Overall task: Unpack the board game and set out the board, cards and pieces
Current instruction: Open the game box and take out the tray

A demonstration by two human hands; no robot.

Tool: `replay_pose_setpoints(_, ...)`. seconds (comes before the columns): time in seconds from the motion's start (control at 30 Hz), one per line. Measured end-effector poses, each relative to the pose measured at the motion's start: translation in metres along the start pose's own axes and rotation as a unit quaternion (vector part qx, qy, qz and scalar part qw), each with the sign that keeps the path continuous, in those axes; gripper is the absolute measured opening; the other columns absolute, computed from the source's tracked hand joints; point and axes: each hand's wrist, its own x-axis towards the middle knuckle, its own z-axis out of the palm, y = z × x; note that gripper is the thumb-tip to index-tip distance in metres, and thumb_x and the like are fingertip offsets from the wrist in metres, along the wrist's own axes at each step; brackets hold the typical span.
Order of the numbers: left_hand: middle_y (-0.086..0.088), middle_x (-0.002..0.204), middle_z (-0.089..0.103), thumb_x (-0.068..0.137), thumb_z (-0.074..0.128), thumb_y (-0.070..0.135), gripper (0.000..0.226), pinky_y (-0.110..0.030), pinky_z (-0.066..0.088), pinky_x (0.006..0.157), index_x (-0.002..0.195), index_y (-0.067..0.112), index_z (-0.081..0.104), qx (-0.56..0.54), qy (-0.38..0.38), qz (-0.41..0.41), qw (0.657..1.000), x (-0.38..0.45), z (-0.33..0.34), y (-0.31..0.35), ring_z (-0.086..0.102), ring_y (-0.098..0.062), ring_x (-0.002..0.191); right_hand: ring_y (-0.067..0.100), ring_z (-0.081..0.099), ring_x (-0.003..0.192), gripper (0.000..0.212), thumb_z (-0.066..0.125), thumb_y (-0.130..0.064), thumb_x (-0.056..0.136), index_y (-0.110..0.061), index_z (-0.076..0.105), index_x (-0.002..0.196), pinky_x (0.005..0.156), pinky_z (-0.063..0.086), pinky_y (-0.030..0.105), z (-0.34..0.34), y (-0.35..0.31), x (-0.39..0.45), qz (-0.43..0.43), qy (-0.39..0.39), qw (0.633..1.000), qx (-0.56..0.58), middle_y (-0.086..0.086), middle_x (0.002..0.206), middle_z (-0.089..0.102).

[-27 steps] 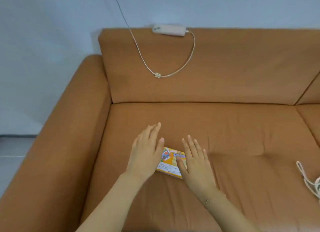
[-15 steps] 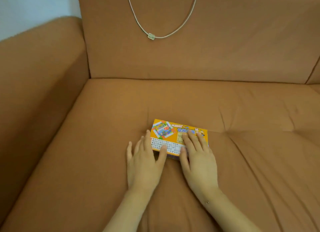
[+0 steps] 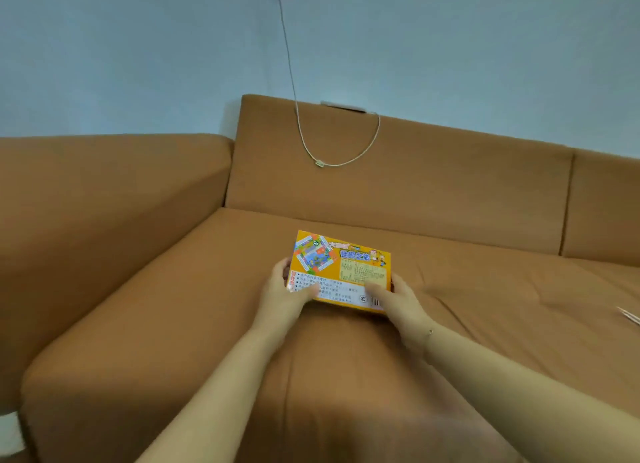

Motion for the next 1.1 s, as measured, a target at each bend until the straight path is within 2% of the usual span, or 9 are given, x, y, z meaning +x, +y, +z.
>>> replay_pose_setpoints(0.1, -0.006, 0.122, 0.061, 0.071, 0.077, 0.009, 0.067, -0.032, 0.045, 0.098, 0.131, 0.019, 0.05, 0.014, -0.012, 0.031, 0.999, -0.012, -0.003, 0.002, 0.06, -0.018, 0.109, 0.025, 0.062, 0.109, 0.027, 0.056, -0.013, 0.093, -0.012, 0.055, 0.121, 0.102, 0.045, 0.039, -0.01, -0.002, -0.016, -0.001, -0.012, 1.0, 0.012, 0.009, 0.121, 0.063)
replay_pose_setpoints(0.2, -0.006, 0.121, 0.059, 0.06, 0.076, 0.023, 0.066, -0.04, 0.044, 0.103, 0.123, 0.029, 0.058, 0.064, -0.007, 0.052, 0.997, -0.017, -0.007, -0.01, 0.059, -0.017, 0.108, 0.025, 0.061, 0.109, 0.038, 0.056, -0.01, 0.093, -0.011, 0.047, 0.13, 0.099, 0.047, 0.04, -0.013, -0.002, -0.039, -0.005, -0.002, 1.0, 0.012, 0.009, 0.121, 0.06)
replay_pose_setpoints(0.27, -0.006, 0.121, 0.053, 0.071, 0.076, 0.013, 0.057, -0.033, 0.041, 0.104, 0.124, 0.023, 0.06, 0.084, 0.003, 0.056, 0.995, -0.03, -0.008, -0.005, 0.056, -0.015, 0.107, 0.026, 0.062, 0.104, 0.039, 0.057, -0.007, 0.093, -0.009, 0.047, 0.13, 0.097, 0.048, 0.04, -0.011, -0.002, -0.051, -0.002, 0.004, 0.999, 0.034, 0.01, 0.118, 0.06)
replay_pose_setpoints(0.4, -0.004, 0.118, 0.045, 0.078, 0.071, 0.006, 0.047, -0.025, 0.042, 0.096, 0.122, 0.019, 0.061, 0.096, 0.024, 0.071, 0.993, -0.045, -0.01, 0.004, 0.056, -0.011, 0.1, 0.022, 0.061, 0.093, 0.032, 0.058, -0.005, 0.092, -0.007, 0.05, 0.123, 0.087, 0.048, 0.033, -0.011, -0.001, -0.055, -0.01, 0.016, 0.997, 0.076, 0.008, 0.107, 0.061)
replay_pose_setpoints(0.53, -0.006, 0.117, 0.061, 0.076, 0.074, 0.013, 0.042, -0.029, 0.051, 0.091, 0.117, 0.019, 0.065, 0.083, 0.021, 0.055, 0.995, -0.03, -0.013, -0.005, 0.063, -0.011, 0.099, 0.012, 0.062, 0.079, 0.015, 0.057, -0.007, 0.092, -0.011, 0.057, 0.107, 0.071, 0.048, 0.021, -0.009, 0.003, -0.038, -0.024, 0.021, 0.992, 0.124, 0.0, 0.092, 0.065)
replay_pose_setpoints(0.63, -0.003, 0.11, 0.069, 0.087, 0.065, 0.007, 0.032, -0.013, 0.049, 0.078, 0.118, 0.012, 0.062, 0.061, -0.018, 0.025, 0.998, -0.013, -0.012, -0.005, 0.064, -0.01, 0.095, 0.019, 0.065, 0.086, 0.018, 0.055, -0.011, 0.094, -0.008, 0.061, 0.111, 0.084, 0.052, 0.032, -0.006, 0.009, -0.014, -0.02, 0.026, 0.988, 0.149, 0.006, 0.1, 0.068)
replay_pose_setpoints(0.73, -0.002, 0.113, 0.068, 0.092, 0.058, 0.006, 0.026, -0.017, 0.047, 0.089, 0.117, 0.013, 0.062, 0.045, -0.067, 0.012, 0.997, 0.01, -0.011, -0.006, 0.063, -0.012, 0.103, 0.024, 0.066, 0.094, 0.021, 0.05, -0.014, 0.097, -0.01, 0.061, 0.114, 0.095, 0.05, 0.041, -0.001, 0.013, 0.013, -0.025, 0.032, 0.986, 0.165, 0.009, 0.106, 0.069)
replay_pose_setpoints(0.9, -0.01, 0.113, 0.067, 0.093, 0.058, 0.015, 0.024, -0.037, 0.046, 0.101, 0.116, 0.007, 0.056, -0.026, -0.034, -0.045, 0.998, 0.061, -0.006, -0.016, 0.063, -0.022, 0.103, 0.017, 0.066, 0.093, 0.019, 0.044, -0.019, 0.1, -0.019, 0.062, 0.108, 0.091, 0.051, 0.035, 0.008, 0.018, 0.057, -0.06, 0.032, 0.984, 0.164, 0.002, 0.104, 0.07)
replay_pose_setpoints(1.1, -0.01, 0.105, 0.07, 0.099, 0.048, 0.024, 0.028, -0.03, 0.051, 0.089, 0.107, 0.002, 0.063, -0.077, -0.047, -0.079, 0.993, 0.124, 0.009, -0.023, 0.066, -0.017, 0.093, -0.009, 0.066, 0.079, 0.026, 0.039, -0.018, 0.102, -0.026, 0.06, 0.116, 0.064, 0.046, 0.003, 0.014, 0.018, 0.109, -0.125, 0.031, 0.977, 0.171, -0.009, 0.101, 0.07)
